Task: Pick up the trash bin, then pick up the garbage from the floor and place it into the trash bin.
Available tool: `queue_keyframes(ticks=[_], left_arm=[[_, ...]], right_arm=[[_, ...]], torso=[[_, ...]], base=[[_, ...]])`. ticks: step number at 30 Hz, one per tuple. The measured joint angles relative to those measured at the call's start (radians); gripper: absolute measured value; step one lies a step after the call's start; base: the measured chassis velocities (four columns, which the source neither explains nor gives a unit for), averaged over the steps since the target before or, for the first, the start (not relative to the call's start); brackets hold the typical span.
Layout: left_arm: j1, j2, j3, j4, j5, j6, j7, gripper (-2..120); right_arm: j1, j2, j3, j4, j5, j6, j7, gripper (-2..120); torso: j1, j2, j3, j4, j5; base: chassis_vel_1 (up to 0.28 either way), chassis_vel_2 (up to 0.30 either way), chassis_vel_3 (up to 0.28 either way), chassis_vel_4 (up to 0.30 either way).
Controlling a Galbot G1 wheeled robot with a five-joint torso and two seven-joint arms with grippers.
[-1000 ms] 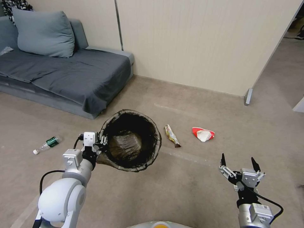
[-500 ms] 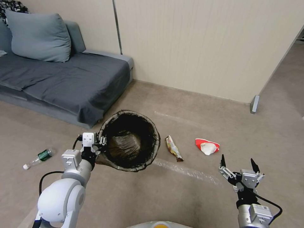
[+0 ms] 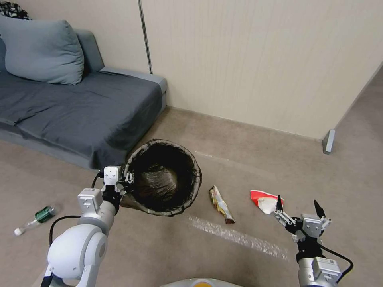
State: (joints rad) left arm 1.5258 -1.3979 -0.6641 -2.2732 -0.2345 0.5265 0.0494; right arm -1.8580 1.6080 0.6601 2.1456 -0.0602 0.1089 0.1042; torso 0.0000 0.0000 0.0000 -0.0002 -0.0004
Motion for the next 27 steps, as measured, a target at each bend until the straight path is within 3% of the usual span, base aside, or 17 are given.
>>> queue_keyframes(ticks=[10,12,21,27], left_arm=[[0.002,0.005,0.0,-0.023,-0.01,0.003,0.0,4],[0.002,0.008,-0.001,-0.034,-0.015,0.007,0.0,4],[-0.004,0.012,0.001,-0.063,-0.026,0.03,-0.001,4],[-0.015,0.016,0.002,-0.075,-0.03,0.05,-0.003,4]], right_arm=[[0.086,0.0,0.005,-0.051,0.039,-0.126,-0.091,100],[0.151,-0.004,-0.002,-0.087,0.084,-0.204,-0.131,100],[0.342,-0.165,-0.117,-0.235,0.247,-0.38,-0.139,100],[0.428,-0.209,-0.184,-0.334,0.305,-0.424,-0.131,100]], torso=[[0.0,0.0,0.0,0.0002,0.0004],[0.0,0.0,0.0,0.0,0.0003],[0.0,0.0,0.0,0.0002,0.0003],[0.0,0.0,0.0,0.0002,0.0002]], base=[[-0.028,0.027,0.025,-0.033],[0.0,0.0,0.0,0.0],[0.0,0.0,0.0,0.0],[0.0,0.0,0.0,0.0]])
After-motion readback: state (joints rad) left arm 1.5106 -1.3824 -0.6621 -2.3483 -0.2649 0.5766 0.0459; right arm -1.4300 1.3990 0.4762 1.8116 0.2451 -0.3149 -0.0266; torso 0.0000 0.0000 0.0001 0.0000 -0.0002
